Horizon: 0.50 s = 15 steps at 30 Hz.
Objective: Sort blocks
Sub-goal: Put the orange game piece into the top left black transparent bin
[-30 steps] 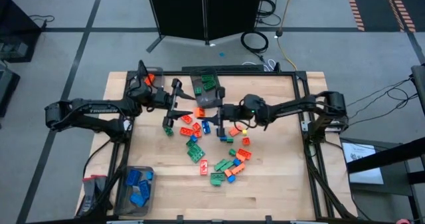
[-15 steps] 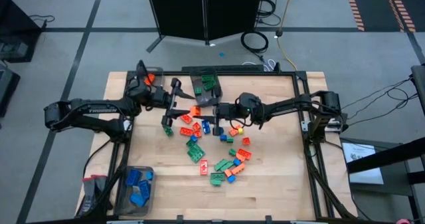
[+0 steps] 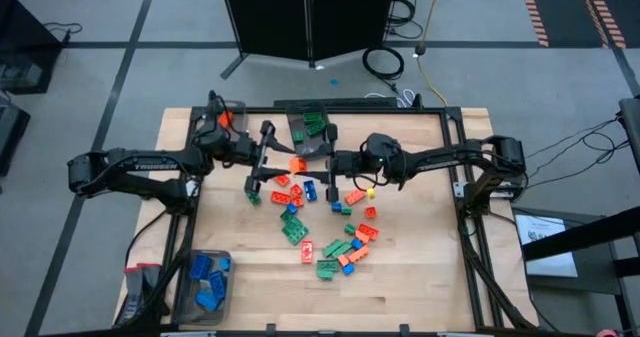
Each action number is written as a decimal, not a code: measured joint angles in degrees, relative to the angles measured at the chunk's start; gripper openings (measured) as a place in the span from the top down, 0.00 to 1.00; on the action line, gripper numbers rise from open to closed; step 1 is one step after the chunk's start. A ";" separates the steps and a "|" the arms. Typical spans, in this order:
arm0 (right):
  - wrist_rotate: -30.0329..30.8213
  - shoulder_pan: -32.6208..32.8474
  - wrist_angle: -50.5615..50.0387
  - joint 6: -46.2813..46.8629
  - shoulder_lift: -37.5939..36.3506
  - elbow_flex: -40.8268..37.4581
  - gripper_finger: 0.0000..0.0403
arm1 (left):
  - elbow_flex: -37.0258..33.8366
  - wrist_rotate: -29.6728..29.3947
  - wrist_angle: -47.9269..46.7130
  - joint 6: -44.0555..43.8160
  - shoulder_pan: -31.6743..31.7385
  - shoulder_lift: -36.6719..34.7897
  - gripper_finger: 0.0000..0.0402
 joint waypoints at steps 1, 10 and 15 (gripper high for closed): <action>-0.01 -0.03 -0.55 0.07 0.08 -0.04 0.71 | 0.00 0.00 -0.10 0.00 0.00 0.06 0.40; 3.20 -0.43 -4.65 -0.32 0.08 -0.09 0.71 | 0.00 -0.19 0.44 -0.11 0.02 0.02 0.40; 4.08 -1.86 -5.04 0.36 0.08 -0.11 0.71 | 0.00 -0.86 0.52 -0.20 0.07 0.02 0.40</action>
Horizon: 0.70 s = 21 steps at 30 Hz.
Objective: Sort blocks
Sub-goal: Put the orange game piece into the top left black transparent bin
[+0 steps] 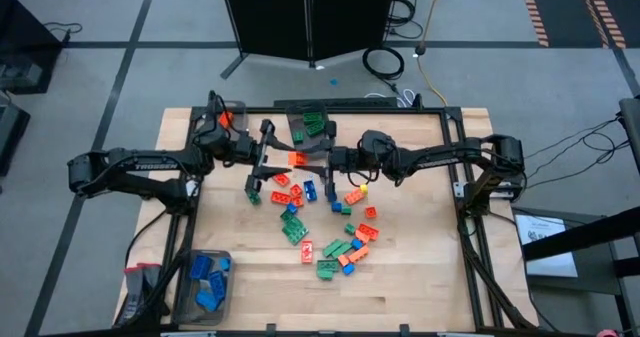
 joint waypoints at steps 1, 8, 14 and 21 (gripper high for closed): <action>-0.07 -0.17 -0.29 -0.10 0.00 0.00 0.71 | 0.00 0.00 0.01 -0.19 -0.06 -0.01 0.40; -0.95 -1.38 -0.98 0.68 0.00 0.00 0.71 | 0.00 -0.77 0.08 -1.40 -0.33 -0.02 0.40; -0.27 -1.34 -2.43 1.20 0.00 0.00 0.71 | 0.00 -0.94 2.19 -1.40 -0.46 -0.04 0.40; -0.03 -1.05 -0.98 1.27 0.04 -0.04 0.71 | 0.00 -0.91 3.77 -1.35 -0.47 -0.07 0.40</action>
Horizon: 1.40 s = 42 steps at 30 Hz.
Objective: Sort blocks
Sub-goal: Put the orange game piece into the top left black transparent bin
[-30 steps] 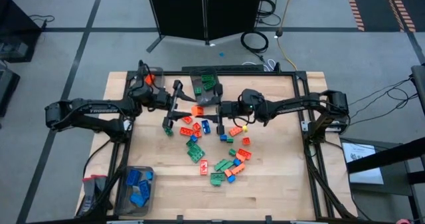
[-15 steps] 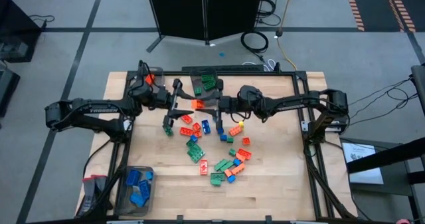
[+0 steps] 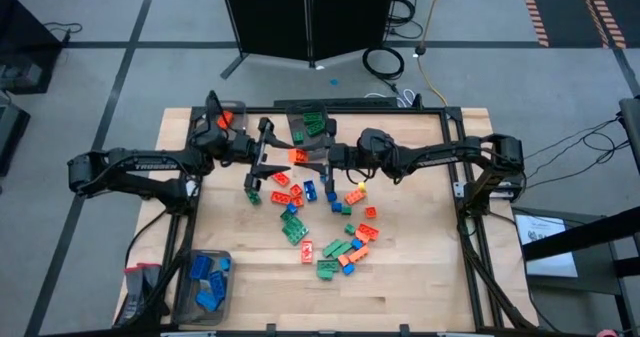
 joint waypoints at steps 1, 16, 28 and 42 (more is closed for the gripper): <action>0.00 0.02 0.47 0.00 0.02 -0.02 0.71 | 0.02 0.00 0.02 0.03 0.01 0.00 0.40; -3.21 0.05 2.18 0.46 0.02 0.00 0.71 | 0.02 -2.46 -0.18 0.06 -0.02 0.00 0.40; -3.43 0.09 4.20 1.37 1.91 0.17 0.71 | 0.02 -2.85 0.23 1.45 -1.09 0.02 0.40; -3.41 0.09 3.82 1.38 2.89 1.97 0.71 | 0.02 -3.06 0.02 1.48 -1.11 0.04 0.40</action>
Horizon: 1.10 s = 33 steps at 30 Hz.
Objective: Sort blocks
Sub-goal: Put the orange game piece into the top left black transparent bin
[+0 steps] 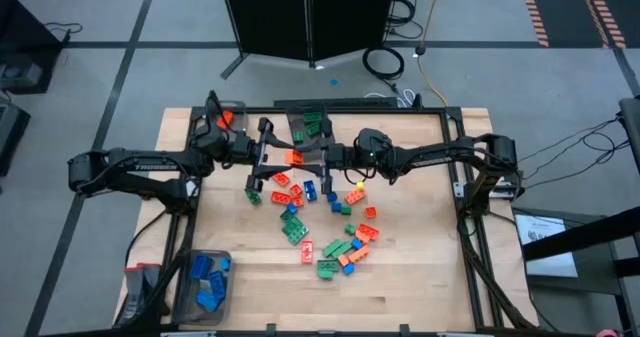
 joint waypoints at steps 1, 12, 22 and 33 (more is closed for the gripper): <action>0.00 0.00 -0.36 0.00 0.00 0.00 0.71 | 0.00 0.00 0.00 0.02 0.02 0.00 0.40; 0.05 0.00 -0.97 -0.04 -0.02 0.00 0.71 | 0.00 -0.02 -0.56 3.03 0.00 0.00 0.53; 0.02 -0.03 -1.68 0.41 -0.11 0.00 0.71 | 0.00 -2.42 -0.85 3.98 -0.02 -0.04 0.70; 9.27 -0.07 -18.13 3.21 -2.73 0.02 0.39 | -0.04 -12.51 -10.11 4.52 0.17 0.09 0.70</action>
